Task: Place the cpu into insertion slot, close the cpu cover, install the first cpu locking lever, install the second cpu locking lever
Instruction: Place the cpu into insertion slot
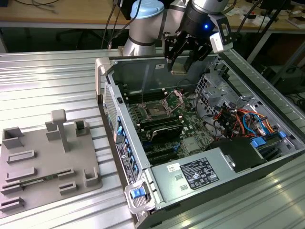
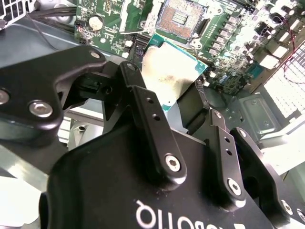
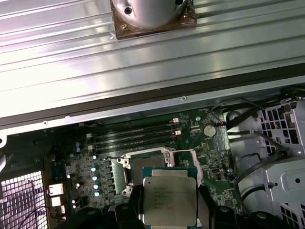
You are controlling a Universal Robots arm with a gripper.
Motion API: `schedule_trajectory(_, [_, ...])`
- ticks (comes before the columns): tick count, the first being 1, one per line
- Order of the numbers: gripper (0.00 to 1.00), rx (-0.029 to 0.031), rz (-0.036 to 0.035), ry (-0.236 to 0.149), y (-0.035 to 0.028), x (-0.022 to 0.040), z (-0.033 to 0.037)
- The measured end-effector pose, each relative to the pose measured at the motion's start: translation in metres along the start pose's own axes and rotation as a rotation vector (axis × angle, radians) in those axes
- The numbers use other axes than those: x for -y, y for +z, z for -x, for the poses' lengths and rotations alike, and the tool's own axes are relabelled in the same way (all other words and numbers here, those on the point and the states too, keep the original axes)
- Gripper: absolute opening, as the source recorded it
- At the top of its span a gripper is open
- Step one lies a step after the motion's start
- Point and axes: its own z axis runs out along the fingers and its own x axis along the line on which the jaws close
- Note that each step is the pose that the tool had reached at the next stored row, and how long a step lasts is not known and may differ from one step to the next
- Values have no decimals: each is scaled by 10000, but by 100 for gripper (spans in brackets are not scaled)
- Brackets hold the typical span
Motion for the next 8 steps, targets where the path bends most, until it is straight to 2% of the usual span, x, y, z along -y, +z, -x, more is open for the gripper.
schedule_trajectory(8, [55, 36, 8, 404, 5, 0, 0])
